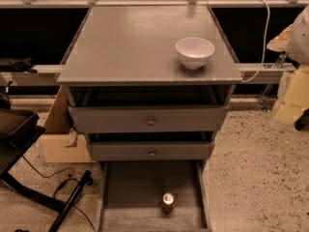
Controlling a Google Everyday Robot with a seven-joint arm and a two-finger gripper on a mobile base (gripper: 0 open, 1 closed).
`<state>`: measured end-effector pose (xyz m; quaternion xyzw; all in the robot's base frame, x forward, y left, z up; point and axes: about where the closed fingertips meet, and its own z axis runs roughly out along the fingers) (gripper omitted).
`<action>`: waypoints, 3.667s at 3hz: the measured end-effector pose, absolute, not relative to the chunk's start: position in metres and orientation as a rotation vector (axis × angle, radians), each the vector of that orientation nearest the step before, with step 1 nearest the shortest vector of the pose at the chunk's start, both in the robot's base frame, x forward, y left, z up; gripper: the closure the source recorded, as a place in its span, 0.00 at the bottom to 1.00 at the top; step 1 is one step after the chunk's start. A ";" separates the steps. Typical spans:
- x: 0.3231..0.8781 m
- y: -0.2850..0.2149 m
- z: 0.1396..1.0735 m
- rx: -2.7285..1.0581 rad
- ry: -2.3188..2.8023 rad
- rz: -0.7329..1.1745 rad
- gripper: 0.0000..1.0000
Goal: Pick orange can from bottom drawer and place on counter
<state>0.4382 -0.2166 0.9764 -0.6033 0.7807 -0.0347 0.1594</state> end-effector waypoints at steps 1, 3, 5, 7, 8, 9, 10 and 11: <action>0.438 -0.217 0.976 -1.724 2.231 -0.099 0.00; 0.439 -0.186 0.869 -1.632 2.149 0.263 0.00; 0.416 -0.137 0.711 -1.331 1.919 0.727 0.00; 0.420 -0.143 0.615 -1.113 1.631 0.845 0.00; 0.424 -0.141 0.590 -1.086 1.582 0.891 0.00; 0.424 -0.138 0.589 -1.097 1.582 0.887 0.00; 0.431 -0.131 0.568 -1.113 1.588 0.890 0.00; 0.455 -0.122 0.502 -1.202 1.565 0.843 0.00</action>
Offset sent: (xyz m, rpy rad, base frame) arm 0.0178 0.0207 -0.1166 0.3590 0.0978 -0.0033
